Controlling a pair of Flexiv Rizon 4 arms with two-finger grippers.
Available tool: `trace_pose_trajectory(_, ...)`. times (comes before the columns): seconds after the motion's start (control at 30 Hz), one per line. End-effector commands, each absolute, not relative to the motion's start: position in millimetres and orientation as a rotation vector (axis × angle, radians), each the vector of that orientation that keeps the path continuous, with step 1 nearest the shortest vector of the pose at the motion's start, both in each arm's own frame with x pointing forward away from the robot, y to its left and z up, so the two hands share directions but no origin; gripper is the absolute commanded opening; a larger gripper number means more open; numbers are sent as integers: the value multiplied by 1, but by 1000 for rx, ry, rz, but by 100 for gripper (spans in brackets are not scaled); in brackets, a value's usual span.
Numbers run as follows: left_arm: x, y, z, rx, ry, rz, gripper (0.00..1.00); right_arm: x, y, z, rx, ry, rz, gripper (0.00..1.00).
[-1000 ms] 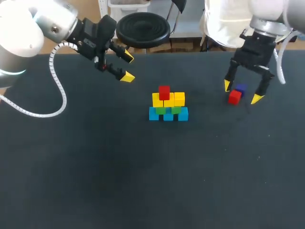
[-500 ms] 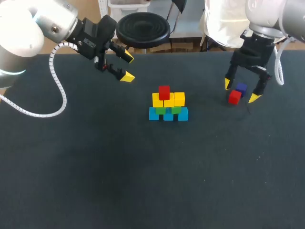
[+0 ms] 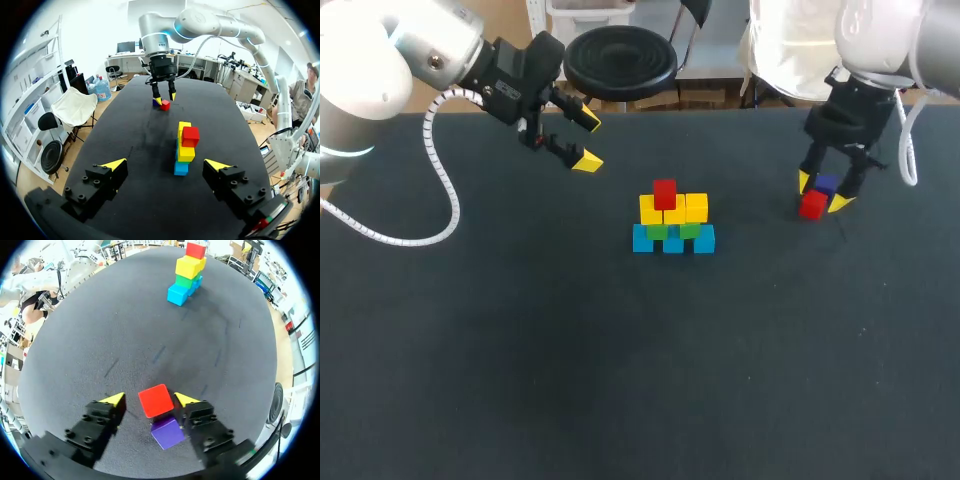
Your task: Place the blue cubes, place green cubes on the blue cubes, place the yellow cubes on the green cubes, then place the red cubes on the yellow cubes, and place purple cube on the red cubes.
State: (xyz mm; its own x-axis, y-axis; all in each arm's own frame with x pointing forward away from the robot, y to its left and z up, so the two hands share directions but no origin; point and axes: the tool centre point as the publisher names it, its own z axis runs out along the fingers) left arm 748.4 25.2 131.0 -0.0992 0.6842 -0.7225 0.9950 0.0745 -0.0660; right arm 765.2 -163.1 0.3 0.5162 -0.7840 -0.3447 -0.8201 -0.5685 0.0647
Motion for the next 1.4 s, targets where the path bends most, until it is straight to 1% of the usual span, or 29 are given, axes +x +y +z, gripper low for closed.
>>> trace_pose_trajectory(0.03, 750, 25, 131, 1663, 1840, -784, 100, 756, -163, -2, -2629, 1404, 486, 41)
trace_pose_trajectory(0.1, 750, 25, 131, 1663, 1840, -784, 100, 756, -162, -3, -2625, 1407, 483, 39)
trace_pose_trajectory(0.13, 750, 25, 131, 1663, 1840, -784, 100, 756, -162, -3, -2620, 1413, 471, 34)
trace_pose_trajectory(0.17, 750, 25, 131, 1663, 1840, -784, 100, 756, -162, -3, -2618, 1415, 465, 27)
trace_pose_trajectory(0.27, 750, 25, 131, 1663, 1840, -784, 100, 754, -161, -2, -2607, 1438, 447, 0)
trace_pose_trajectory(0.43, 750, 25, 131, 1663, 1840, -784, 100, 751, -159, 5, -2482, 1625, 492, 0)
trace_pose_trajectory(0.77, 750, 25, 131, 1663, 1840, -784, 100, 732, -115, 23, -2215, 1818, 564, 0)
trace_pose_trajectory(0.9, 750, 25, 131, 1663, 1840, -784, 100, 728, -102, 14, -2068, 1961, 496, 0)
trace_pose_trajectory(1.03, 750, 25, 131, 1663, 1840, -784, 100, 721, -85, -1, -2015, 2028, 422, 0)
trace_pose_trajectory(1.3, 750, 25, 131, 1663, 1840, -784, 100, 713, -82, -21, -1965, 2089, 423, 0)
trace_pose_trajectory(1.33, 750, 25, 131, 1663, 1840, -784, 100, 713, -83, -21, -1961, 2089, 414, 2)
trace_pose_trajectory(1.4, 750, 25, 131, 1663, 1840, -784, 100, 712, -85, -20, -1950, 2095, 409, 19)
